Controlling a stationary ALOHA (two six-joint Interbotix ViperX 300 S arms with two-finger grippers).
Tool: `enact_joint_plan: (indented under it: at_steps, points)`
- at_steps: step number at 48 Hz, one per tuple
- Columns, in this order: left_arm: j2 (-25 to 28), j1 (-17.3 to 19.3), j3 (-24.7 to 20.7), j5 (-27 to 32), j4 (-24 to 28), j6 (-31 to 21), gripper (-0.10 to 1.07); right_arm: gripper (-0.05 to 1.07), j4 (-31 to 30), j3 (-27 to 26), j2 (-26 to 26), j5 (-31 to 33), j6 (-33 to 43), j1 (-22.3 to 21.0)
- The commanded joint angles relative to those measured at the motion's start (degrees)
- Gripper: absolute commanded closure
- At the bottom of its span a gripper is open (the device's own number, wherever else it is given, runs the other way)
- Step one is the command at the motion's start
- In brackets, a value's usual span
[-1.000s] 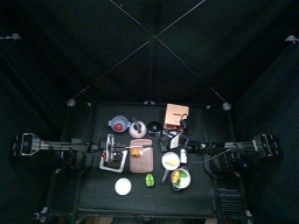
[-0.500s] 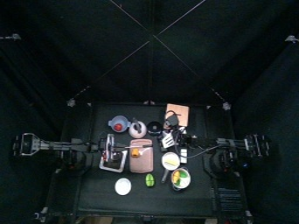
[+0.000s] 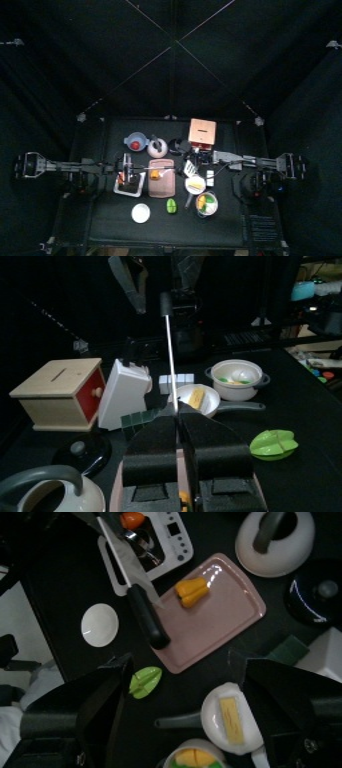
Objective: Grab cleaver with both hands
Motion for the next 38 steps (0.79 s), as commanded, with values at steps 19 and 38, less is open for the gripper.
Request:
enact_joint_plan:
  at_steps: [19,38]
  points:
    - [-0.2,-0.4,-1.0,3.9,1.7,-0.2,0.71,-0.01,-4.4,10.2,-2.0,-21.1,-4.6,3.2]
    - [0.3,-2.2,-1.7,4.7,1.5,-0.3,0.71,0.00,-13.4,12.0,-0.1,-25.0,-3.7,6.0]
